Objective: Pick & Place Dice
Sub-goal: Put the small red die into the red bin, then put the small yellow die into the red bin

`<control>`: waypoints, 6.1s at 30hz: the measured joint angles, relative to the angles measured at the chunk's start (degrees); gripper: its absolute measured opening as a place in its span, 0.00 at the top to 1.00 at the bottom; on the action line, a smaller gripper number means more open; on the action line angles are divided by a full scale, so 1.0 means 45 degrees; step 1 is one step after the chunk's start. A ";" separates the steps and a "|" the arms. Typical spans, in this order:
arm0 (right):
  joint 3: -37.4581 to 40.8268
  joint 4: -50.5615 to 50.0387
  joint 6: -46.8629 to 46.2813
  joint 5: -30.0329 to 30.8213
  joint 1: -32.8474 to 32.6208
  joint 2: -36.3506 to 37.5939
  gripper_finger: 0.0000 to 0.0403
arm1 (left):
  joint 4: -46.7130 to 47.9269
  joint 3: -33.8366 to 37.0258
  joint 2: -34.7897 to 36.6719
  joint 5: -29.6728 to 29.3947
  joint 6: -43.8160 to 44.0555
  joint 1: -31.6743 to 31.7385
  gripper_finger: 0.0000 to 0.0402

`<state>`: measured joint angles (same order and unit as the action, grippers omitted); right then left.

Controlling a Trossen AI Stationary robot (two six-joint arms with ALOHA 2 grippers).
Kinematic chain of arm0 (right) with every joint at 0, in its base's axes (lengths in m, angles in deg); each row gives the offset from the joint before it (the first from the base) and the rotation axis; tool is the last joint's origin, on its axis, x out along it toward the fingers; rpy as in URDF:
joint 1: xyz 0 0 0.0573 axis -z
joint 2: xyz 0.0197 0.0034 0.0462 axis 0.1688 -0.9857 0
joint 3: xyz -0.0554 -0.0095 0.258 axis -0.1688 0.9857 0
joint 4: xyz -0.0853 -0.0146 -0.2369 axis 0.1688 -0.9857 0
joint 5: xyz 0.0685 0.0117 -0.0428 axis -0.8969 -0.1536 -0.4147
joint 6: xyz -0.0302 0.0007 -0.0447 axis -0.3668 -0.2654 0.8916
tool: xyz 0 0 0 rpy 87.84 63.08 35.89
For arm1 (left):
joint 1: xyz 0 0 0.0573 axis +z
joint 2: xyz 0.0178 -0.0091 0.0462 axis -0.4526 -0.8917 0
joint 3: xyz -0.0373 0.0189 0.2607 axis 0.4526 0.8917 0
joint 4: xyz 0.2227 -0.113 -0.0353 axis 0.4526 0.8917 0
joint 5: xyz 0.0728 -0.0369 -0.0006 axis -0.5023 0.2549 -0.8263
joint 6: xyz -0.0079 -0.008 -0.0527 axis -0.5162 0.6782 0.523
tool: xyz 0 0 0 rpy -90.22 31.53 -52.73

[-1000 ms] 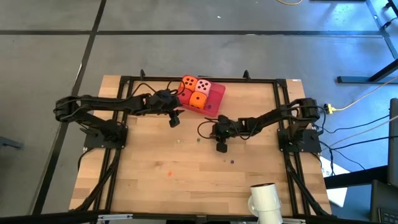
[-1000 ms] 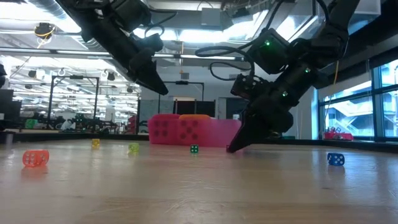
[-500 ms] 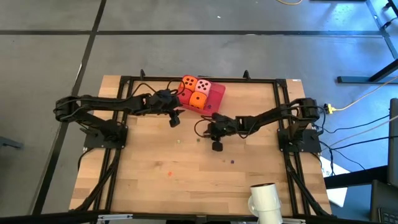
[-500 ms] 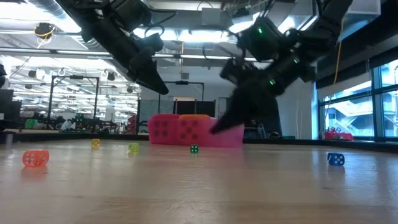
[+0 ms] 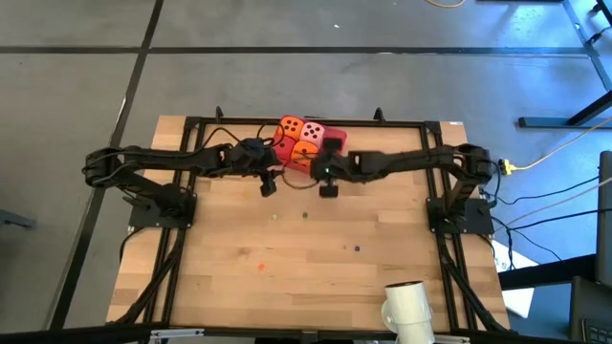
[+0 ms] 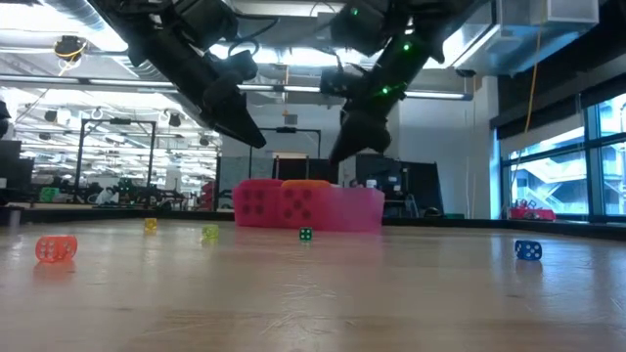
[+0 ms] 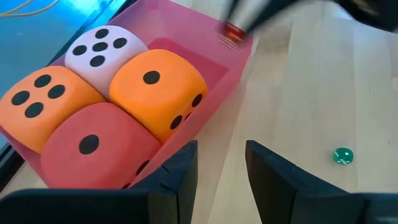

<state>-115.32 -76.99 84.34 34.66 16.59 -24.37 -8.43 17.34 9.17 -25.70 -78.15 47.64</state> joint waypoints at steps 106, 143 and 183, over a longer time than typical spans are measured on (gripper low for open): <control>-0.1368 -0.2827 -0.7339 -0.2151 0.5730 -0.0899 0.45 | 0.0102 0.0000 0.0000 0.0497 -0.0127 0.0000 0.68; 0.0179 -0.3915 -1.2835 -0.0998 0.3638 -0.0563 0.45 | 0.0107 0.0000 0.0000 0.0520 0.0006 0.0000 0.68; 0.4110 -0.1460 -0.7362 -0.4891 -0.0191 0.3541 0.45 | 0.4367 0.2613 0.1367 -0.0471 0.1889 -0.0840 0.68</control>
<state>-96.83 -83.56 51.22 12.66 15.73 -8.43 11.22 29.10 15.32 -27.82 -69.65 43.86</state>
